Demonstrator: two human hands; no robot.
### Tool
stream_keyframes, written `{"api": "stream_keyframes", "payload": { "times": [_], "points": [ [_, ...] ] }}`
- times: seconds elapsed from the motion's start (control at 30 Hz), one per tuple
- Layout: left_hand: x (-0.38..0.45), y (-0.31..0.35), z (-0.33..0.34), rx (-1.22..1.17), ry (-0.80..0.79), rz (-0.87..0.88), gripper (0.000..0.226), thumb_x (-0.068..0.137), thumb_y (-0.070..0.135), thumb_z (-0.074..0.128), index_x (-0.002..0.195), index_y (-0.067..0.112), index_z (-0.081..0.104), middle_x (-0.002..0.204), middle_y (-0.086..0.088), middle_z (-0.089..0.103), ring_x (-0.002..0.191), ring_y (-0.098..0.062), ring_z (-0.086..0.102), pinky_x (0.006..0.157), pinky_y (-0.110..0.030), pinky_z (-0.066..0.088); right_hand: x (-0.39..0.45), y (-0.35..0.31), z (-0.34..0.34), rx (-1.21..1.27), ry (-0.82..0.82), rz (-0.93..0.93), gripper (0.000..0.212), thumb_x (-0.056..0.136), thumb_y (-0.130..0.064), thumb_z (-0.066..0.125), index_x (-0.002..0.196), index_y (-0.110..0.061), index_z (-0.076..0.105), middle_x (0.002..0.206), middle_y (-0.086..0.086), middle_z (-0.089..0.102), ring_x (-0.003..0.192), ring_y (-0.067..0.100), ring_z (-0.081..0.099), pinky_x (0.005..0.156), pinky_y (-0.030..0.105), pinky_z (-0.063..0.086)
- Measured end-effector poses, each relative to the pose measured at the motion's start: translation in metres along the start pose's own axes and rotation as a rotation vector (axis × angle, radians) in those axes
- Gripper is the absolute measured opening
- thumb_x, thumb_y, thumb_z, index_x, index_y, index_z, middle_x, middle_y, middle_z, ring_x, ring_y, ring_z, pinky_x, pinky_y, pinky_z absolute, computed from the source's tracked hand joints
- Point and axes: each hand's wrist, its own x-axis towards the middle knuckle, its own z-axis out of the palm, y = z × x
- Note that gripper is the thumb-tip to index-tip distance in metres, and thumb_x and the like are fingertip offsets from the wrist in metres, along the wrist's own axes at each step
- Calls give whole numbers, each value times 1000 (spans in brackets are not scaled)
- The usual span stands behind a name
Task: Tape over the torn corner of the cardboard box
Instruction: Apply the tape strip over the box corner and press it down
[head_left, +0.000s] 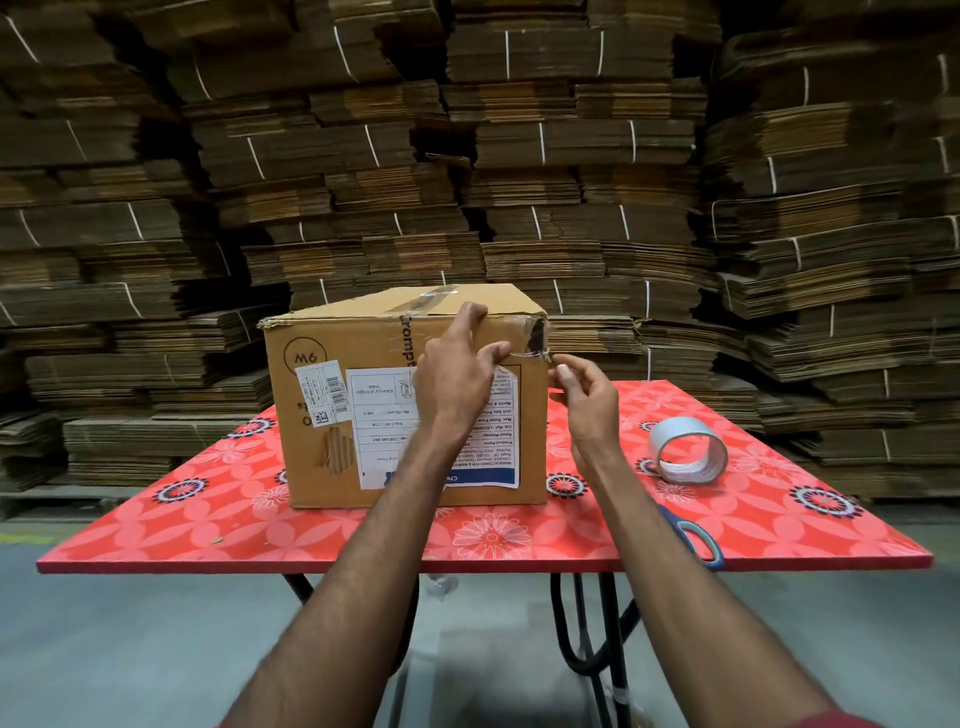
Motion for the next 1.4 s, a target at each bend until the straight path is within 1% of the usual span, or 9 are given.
{"api": "stream_keyframes", "payload": {
  "times": [0.1,0.2,0.33,0.43,0.57,0.73,0.87,1.17,1.4],
  "points": [
    [-1,-3,1,24,-31,7,52,87,42,68,134,32,47,92,0,71,64,-11,59,61,-31,59,-19,-19,0,-158,20,-178,38,106,-35,46,142,-23,57,142,-4,61,131,6,55,108,27,45],
    [-2,-5,2,34,-48,12,54,88,41,67,136,34,43,95,-1,72,64,-12,59,63,-32,59,-39,-36,6,-334,-123,-290,51,109,-40,35,159,-27,32,161,-13,34,145,-5,29,112,8,26],
    [-4,-5,-1,40,-66,22,54,89,40,67,137,36,41,100,-2,72,71,-14,62,68,-32,58,-57,-16,10,-389,-266,-184,57,105,-56,29,157,-52,4,166,-13,24,147,8,34,115,29,36],
    [-4,-5,-2,54,-93,24,56,89,38,67,137,36,38,101,-3,72,77,-19,67,72,-36,59,-62,4,-2,-391,-287,-102,57,102,-64,29,156,-54,14,161,-11,39,143,12,45,116,41,41],
    [-1,-6,-1,29,-174,-15,58,89,36,67,137,37,33,92,1,68,75,-19,66,73,-41,60,-66,2,-22,-489,-208,-113,52,107,-54,28,156,-39,34,159,-14,40,145,6,38,121,44,33],
    [2,-2,2,60,-160,-32,64,81,64,61,130,36,31,84,-3,69,80,-28,69,72,-45,59,-52,-23,-7,-725,-231,-426,61,107,-50,27,163,-32,7,170,-15,2,156,5,0,127,39,7],
    [-2,-3,7,100,-81,10,54,86,53,64,127,36,33,90,-8,72,86,-32,70,73,-46,58,-56,-12,-1,-1042,-232,-492,67,103,-62,14,162,-35,-5,167,-21,-17,156,9,-13,125,45,-5],
    [0,-14,-5,71,-185,10,58,88,40,67,131,46,29,103,-5,72,88,-27,70,78,-46,59,-84,-9,-20,-1340,-92,-630,60,106,-52,32,160,-27,27,169,-11,16,158,20,4,121,59,9],
    [2,-16,-3,74,-172,8,56,89,36,65,131,48,30,101,-9,71,88,-31,69,77,-46,58,-37,-48,11,-1461,-143,-782,64,107,-54,24,162,-23,19,170,-10,14,158,22,4,121,59,8]
  ]
}}
